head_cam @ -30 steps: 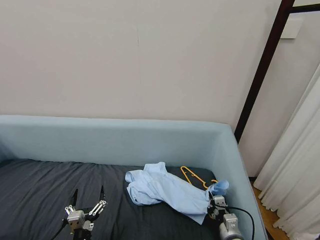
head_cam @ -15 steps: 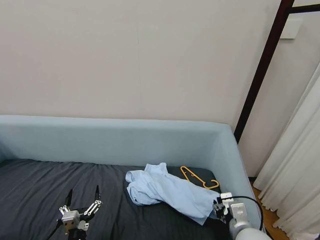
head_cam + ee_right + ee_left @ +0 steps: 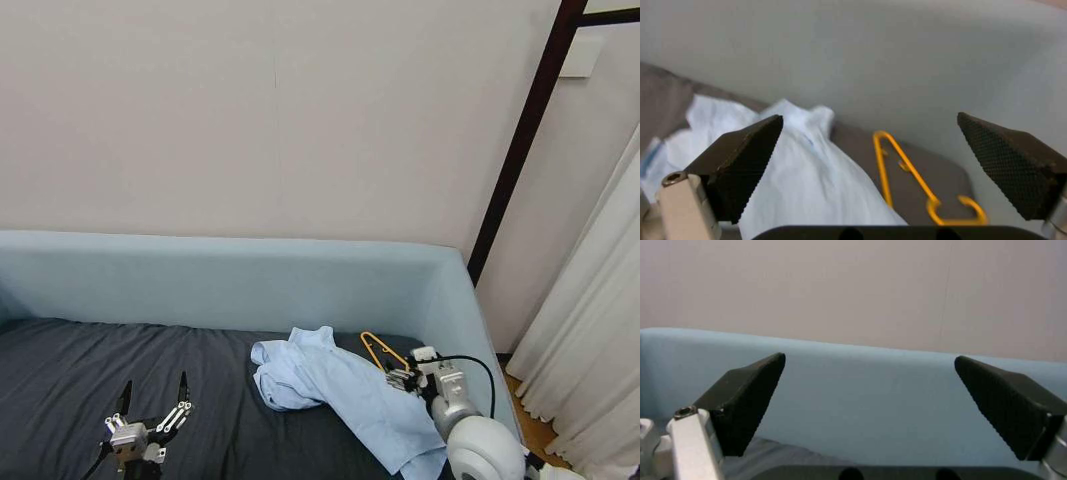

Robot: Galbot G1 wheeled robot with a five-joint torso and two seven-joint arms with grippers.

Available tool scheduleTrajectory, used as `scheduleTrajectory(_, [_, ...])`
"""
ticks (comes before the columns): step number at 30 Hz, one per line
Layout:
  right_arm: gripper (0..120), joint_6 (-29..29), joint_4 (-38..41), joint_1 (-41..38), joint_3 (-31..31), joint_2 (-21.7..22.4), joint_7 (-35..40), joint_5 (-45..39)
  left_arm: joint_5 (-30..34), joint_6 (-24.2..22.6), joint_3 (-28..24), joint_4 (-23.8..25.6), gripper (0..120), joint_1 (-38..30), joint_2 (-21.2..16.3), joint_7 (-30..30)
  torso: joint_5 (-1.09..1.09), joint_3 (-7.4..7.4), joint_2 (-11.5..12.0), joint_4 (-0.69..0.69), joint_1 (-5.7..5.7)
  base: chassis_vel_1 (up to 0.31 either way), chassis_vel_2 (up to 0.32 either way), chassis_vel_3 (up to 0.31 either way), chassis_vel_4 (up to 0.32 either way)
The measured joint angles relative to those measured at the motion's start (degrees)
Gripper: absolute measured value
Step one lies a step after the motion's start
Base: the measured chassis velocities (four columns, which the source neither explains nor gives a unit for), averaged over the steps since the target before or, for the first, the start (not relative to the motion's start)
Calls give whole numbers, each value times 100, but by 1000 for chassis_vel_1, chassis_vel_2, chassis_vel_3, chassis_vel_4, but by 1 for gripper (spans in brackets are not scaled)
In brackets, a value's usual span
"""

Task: Pick up the clothes from the sofa and hang them on the clothes hanger.

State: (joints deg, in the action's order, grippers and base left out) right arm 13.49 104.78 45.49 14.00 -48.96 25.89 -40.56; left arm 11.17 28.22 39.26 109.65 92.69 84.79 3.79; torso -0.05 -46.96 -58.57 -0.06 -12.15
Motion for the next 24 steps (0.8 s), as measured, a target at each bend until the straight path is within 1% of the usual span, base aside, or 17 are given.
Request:
scheduleTrajectory(3, [100, -829, -1052, -406, 216, -522, -1178, 456, -8, -6, 97, 36, 100, 75, 11, 2, 0, -1, 1, 1, 0, 0, 0, 0, 0])
scheduleTrajectory(4, [100, -829, -1052, -406, 216, -522, -1178, 456, -8, -6, 97, 36, 100, 75, 11, 2, 0, -1, 1, 1, 0, 0, 0, 0, 0])
scheduleTrajectory(6, [100, -1144, -1621, -656, 345, -798, -1738, 648, -7, -6, 200, 36, 100, 134, -9, 2, -1, 0, 0, -1, 0, 0, 0, 0, 0])
scheduleTrajectory(8, [100, -1255, -2135, -906, 497, -1061, -2055, 769, -3, -5, 289, 36, 100, 195, -26, 3, -2, 0, 0, -1, 0, 0, 0, 0, 0])
scheduleTrajectory(9, [100, -1255, -2135, -906, 497, -1061, -2055, 769, -3, -5, 289, 36, 100, 195, -26, 3, -2, 0, 0, -1, 0, 0, 0, 0, 0])
scheduleTrajectory(12, [100, -1270, -2826, -1175, 662, -1422, -2333, 945, 0, -1, 361, 59, 100, 256, -9, 2, -2, 0, 0, -1, 0, 0, 0, 0, 0])
scheduleTrajectory(13, [100, -1270, -2826, -1175, 662, -1422, -2333, 945, 0, -1, 361, 59, 100, 256, -9, 2, -2, 0, 0, -1, 0, 0, 0, 0, 0])
scheduleTrajectory(16, [100, -1273, -3519, -1366, 754, -1818, -2586, 1196, -3, 4, 386, 106, 100, 303, 29, 2, -2, 0, 0, -1, 0, 0, 0, 0, 0])
scheduleTrajectory(17, [100, -1272, -3704, -1404, 781, -1931, -2599, 1241, -7, 5, 393, 112, 100, 314, 39, 2, -2, 0, 0, -2, 0, 0, 0, 0, 0])
scheduleTrajectory(18, [100, -1272, -3704, -1404, 781, -1931, -2599, 1241, -7, 5, 393, 112, 100, 314, 39, 2, -2, 0, 0, -2, 0, 0, 0, 0, 0])
scheduleTrajectory(20, [100, -1299, -4019, -1461, 823, -2146, -2603, 1304, -15, 6, 408, 118, 100, 317, 53, 2, -2, 0, 0, -2, 0, 0, 0, 0, 0])
scheduleTrajectory(23, [100, -1368, -4618, -1516, 836, -2555, -2604, 1613, -21, 9, 437, 161, 100, 357, 75, 1, -2, 0, 0, -1, 0, 0, 0, 0, 0])
scheduleTrajectory(24, [100, -1368, -4618, -1516, 836, -2555, -2604, 1613, -21, 9, 437, 161, 100, 357, 75, 1, -2, 0, 0, -1, 0, 0, 0, 0, 0])
